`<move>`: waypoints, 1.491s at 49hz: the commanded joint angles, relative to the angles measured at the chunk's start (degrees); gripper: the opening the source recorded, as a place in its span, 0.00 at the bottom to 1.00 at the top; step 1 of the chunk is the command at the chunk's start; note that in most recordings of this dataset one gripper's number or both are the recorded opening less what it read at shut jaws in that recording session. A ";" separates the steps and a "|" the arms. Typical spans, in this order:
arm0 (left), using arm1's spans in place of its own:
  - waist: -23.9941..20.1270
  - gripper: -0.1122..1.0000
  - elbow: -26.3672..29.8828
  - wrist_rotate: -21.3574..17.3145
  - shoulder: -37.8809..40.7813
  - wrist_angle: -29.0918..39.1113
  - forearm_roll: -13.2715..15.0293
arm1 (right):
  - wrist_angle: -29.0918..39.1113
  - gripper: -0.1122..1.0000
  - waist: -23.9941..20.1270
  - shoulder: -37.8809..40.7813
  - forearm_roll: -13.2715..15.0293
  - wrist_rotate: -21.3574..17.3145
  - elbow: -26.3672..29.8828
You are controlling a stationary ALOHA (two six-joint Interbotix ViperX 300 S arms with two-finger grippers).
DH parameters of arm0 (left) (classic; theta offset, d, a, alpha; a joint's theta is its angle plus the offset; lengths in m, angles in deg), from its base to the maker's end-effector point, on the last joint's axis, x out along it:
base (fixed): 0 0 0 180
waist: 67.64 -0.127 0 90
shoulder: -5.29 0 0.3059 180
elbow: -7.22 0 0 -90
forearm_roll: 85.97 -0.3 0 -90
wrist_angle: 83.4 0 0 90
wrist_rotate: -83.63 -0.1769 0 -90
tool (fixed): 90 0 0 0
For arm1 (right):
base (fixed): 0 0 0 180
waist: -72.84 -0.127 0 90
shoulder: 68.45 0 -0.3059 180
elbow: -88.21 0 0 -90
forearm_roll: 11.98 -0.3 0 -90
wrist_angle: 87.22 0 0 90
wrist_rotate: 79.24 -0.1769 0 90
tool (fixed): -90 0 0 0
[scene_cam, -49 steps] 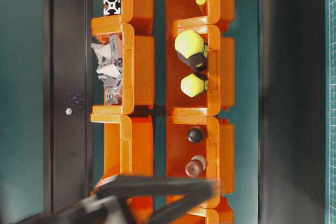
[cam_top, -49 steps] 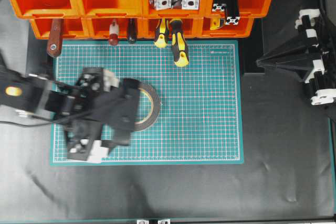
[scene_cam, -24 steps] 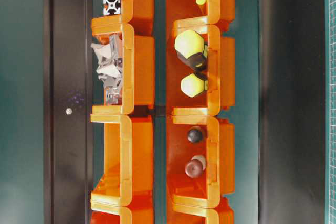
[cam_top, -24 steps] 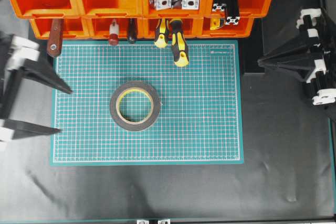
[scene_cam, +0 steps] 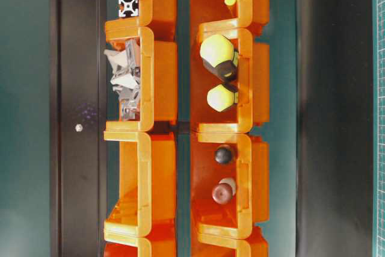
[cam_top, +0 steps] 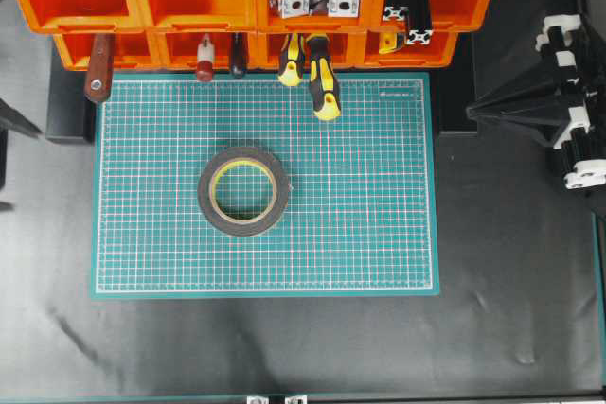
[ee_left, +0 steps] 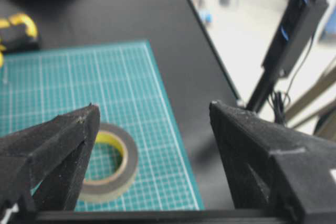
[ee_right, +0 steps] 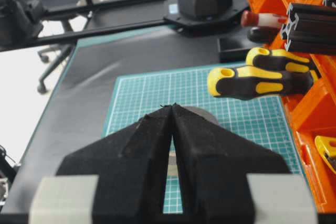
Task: Pick foam from container rack with left arm.
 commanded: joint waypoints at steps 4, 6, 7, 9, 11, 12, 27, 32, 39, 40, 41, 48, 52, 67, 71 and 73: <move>-1.58 0.83 -1.67 -0.26 -3.08 -1.32 -0.18 | -0.09 0.10 -0.09 0.09 -0.18 0.00 1.49; -1.93 0.83 -2.02 -0.26 -3.52 -1.32 -0.18 | -0.09 0.10 -0.09 0.00 -0.09 0.00 1.49; -2.11 0.83 -2.20 -0.26 -3.87 -1.32 -0.18 | -0.09 0.10 -0.09 0.00 -0.18 0.00 1.49; -2.37 0.83 -2.46 -0.26 -4.31 -1.41 -0.09 | -0.09 0.10 -0.09 0.00 -0.18 0.00 1.58; -2.55 0.83 -2.64 -0.26 -4.66 -1.49 -0.09 | -0.09 0.10 -0.09 0.00 -0.09 0.00 1.49; -2.55 0.83 -2.72 -0.26 -4.83 -1.49 -0.18 | -0.09 0.10 -0.09 0.00 -0.09 0.00 1.49; -3.16 0.83 -3.43 0.26 -5.54 -2.99 -0.18 | -0.09 0.10 -0.09 0.00 -0.09 0.00 1.49; -3.34 0.83 -3.78 0.35 -5.45 -3.87 -0.09 | -0.09 0.10 0.00 0.00 -0.09 0.00 1.49; -3.96 0.83 -4.13 0.44 -5.54 -4.48 -0.09 | -0.26 0.10 -0.09 0.00 -0.09 0.00 1.49; -3.96 0.83 -4.13 0.44 -5.54 -4.57 -0.09 | -0.18 0.10 0.00 0.09 -0.09 0.00 1.49; -4.04 0.83 -4.13 0.44 -5.63 -4.66 -0.09 | -0.26 0.10 -0.09 0.00 -0.09 0.00 1.49; -4.13 0.83 -4.31 0.70 -5.63 -5.36 -0.09 | -0.26 0.10 -0.09 0.00 -0.09 0.00 1.49; -4.04 0.83 -4.31 0.70 -5.63 -5.36 -0.09 | -0.26 0.10 0.00 0.09 -0.18 0.00 1.49; -4.04 0.83 -4.39 0.70 -5.63 -5.36 -0.09 | -0.26 0.10 -0.09 0.00 -0.09 0.00 1.49; -4.13 0.83 -4.48 0.70 -5.63 -5.36 -0.09 | -0.26 0.10 0.00 0.09 -0.09 0.00 1.49; -4.04 0.83 -4.48 0.70 -5.71 -5.36 -0.09 | -0.26 0.10 -0.09 0.00 -0.09 0.00 1.49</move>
